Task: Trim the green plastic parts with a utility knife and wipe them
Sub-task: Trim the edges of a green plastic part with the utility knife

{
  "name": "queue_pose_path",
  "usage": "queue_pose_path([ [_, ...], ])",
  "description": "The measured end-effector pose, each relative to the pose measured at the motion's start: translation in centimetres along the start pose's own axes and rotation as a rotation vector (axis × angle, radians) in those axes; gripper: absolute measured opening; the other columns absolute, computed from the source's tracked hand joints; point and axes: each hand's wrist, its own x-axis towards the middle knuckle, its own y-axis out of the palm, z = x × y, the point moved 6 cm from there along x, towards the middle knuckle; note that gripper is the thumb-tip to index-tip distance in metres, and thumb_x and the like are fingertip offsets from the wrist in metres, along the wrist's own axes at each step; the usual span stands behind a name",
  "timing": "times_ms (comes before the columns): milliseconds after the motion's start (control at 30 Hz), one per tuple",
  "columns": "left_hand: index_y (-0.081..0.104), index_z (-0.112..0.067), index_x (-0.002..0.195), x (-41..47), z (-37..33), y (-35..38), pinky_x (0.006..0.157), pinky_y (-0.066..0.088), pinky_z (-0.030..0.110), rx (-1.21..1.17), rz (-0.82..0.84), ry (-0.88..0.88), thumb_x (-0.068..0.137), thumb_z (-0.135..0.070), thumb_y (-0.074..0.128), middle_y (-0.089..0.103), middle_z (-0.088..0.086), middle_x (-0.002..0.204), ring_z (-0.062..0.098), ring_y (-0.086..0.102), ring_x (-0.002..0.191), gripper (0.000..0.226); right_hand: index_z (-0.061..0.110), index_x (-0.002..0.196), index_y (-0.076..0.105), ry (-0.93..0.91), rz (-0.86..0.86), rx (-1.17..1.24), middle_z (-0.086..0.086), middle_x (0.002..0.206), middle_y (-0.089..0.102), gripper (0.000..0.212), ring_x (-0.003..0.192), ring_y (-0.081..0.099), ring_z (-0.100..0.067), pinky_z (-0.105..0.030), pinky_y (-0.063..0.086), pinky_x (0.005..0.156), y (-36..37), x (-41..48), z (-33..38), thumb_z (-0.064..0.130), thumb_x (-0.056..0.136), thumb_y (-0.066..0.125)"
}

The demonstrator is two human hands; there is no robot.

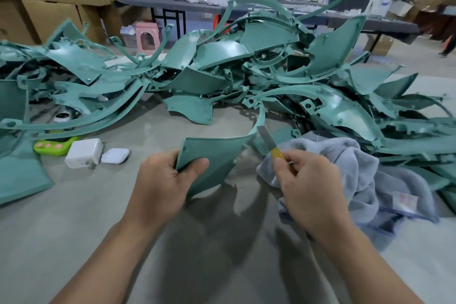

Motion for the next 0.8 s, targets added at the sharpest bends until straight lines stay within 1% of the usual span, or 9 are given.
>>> queue_pose_path([
  [67, 0.069, -0.041, 0.098, -0.1, 0.3, 0.1, 0.06, 0.055, 0.04, -0.017, 0.006, -0.024, 0.075, -0.066, 0.062, 0.075, -0.012, 0.076, 0.014, 0.07, 0.07, 0.035, 0.026, 0.067, 0.055, -0.116, 0.072, 0.102, 0.011, 0.056, 0.054, 0.032, 0.049, 0.048, -0.011, -0.021, 0.037, 0.046, 0.7, -1.1, 1.8, 0.037, 0.097, 0.054],
  [133, 0.072, -0.043, 0.091, -0.2, 0.7, 0.3, 0.06, 0.059, 0.044, -0.032, 0.025, -0.053, 0.075, -0.063, 0.065, 0.075, -0.014, 0.075, 0.012, 0.071, 0.069, 0.026, 0.027, 0.072, 0.056, -0.158, 0.172, 0.161, 0.012, 0.058, 0.052, 0.03, 0.051, 0.045, -0.007, -0.017, 0.035, 0.047, 1.6, -1.7, 2.5, 0.042, 0.097, 0.052],
  [200, 0.073, -0.049, 0.087, -0.2, 0.8, 0.3, 0.061, 0.059, 0.045, -0.01, 0.023, -0.054, 0.077, -0.058, 0.068, 0.075, -0.017, 0.076, 0.011, 0.071, 0.07, 0.014, 0.023, 0.069, 0.055, -0.085, 0.144, 0.08, 0.01, 0.056, 0.053, 0.033, 0.05, 0.046, -0.01, -0.02, 0.033, 0.047, 1.5, -0.8, 1.0, 0.039, 0.098, 0.053],
  [267, 0.071, -0.048, 0.091, -0.1, 0.7, 0.3, 0.061, 0.059, 0.044, 0.008, 0.018, -0.044, 0.078, -0.054, 0.069, 0.075, -0.017, 0.077, 0.011, 0.071, 0.071, 0.015, 0.02, 0.063, 0.055, 0.066, 0.068, -0.056, 0.008, 0.051, 0.055, 0.039, 0.05, 0.049, -0.013, -0.031, 0.035, 0.05, 0.5, 0.6, -1.3, 0.032, 0.1, 0.055],
  [333, 0.07, -0.045, 0.093, 0.0, 0.7, 0.2, 0.061, 0.059, 0.045, 0.001, 0.012, -0.04, 0.078, -0.054, 0.069, 0.075, -0.015, 0.077, 0.013, 0.071, 0.071, 0.017, 0.021, 0.061, 0.058, 0.147, 0.038, -0.091, 0.005, 0.051, 0.059, 0.041, 0.051, 0.053, -0.014, -0.032, 0.037, 0.052, -0.3, 1.2, -2.7, 0.028, 0.102, 0.056],
  [467, 0.071, -0.048, 0.091, 0.0, 0.8, 0.2, 0.061, 0.059, 0.044, 0.014, 0.02, -0.056, 0.079, -0.055, 0.071, 0.075, -0.016, 0.076, 0.01, 0.07, 0.071, 0.014, 0.025, 0.073, 0.064, -0.057, 0.047, 0.198, 0.014, 0.054, 0.055, 0.028, 0.048, 0.047, -0.007, -0.015, 0.033, 0.047, -0.1, -0.2, 0.3, 0.034, 0.099, 0.058],
  [567, 0.072, -0.058, 0.084, -0.1, 1.2, 0.3, 0.064, 0.06, 0.046, 0.014, 0.048, -0.085, 0.081, -0.054, 0.077, 0.074, -0.021, 0.078, 0.006, 0.069, 0.073, 0.007, 0.032, 0.077, 0.058, -0.182, 0.182, 0.198, 0.015, 0.058, 0.052, 0.026, 0.051, 0.044, -0.005, -0.015, 0.033, 0.048, 1.6, -1.5, 2.6, 0.047, 0.097, 0.05],
  [733, 0.072, -0.059, 0.088, -0.2, 0.6, 0.3, 0.062, 0.059, 0.041, -0.015, 0.04, -0.056, 0.074, -0.065, 0.065, 0.074, -0.023, 0.078, 0.003, 0.07, 0.071, 0.017, 0.019, 0.059, 0.054, 0.077, 0.047, -0.092, 0.005, 0.048, 0.055, 0.041, 0.047, 0.05, -0.012, -0.022, 0.032, 0.043, -0.4, 1.2, -1.6, 0.028, 0.1, 0.056],
  [800, 0.072, -0.059, 0.091, -0.3, 0.8, 0.3, 0.065, 0.061, 0.043, -0.023, 0.038, -0.066, 0.074, -0.067, 0.064, 0.075, -0.023, 0.08, 0.002, 0.071, 0.072, 0.021, 0.019, 0.059, 0.055, 0.082, 0.011, -0.093, 0.003, 0.048, 0.057, 0.042, 0.047, 0.051, -0.013, -0.026, 0.038, 0.045, -1.0, 1.5, -1.8, 0.024, 0.1, 0.057],
])
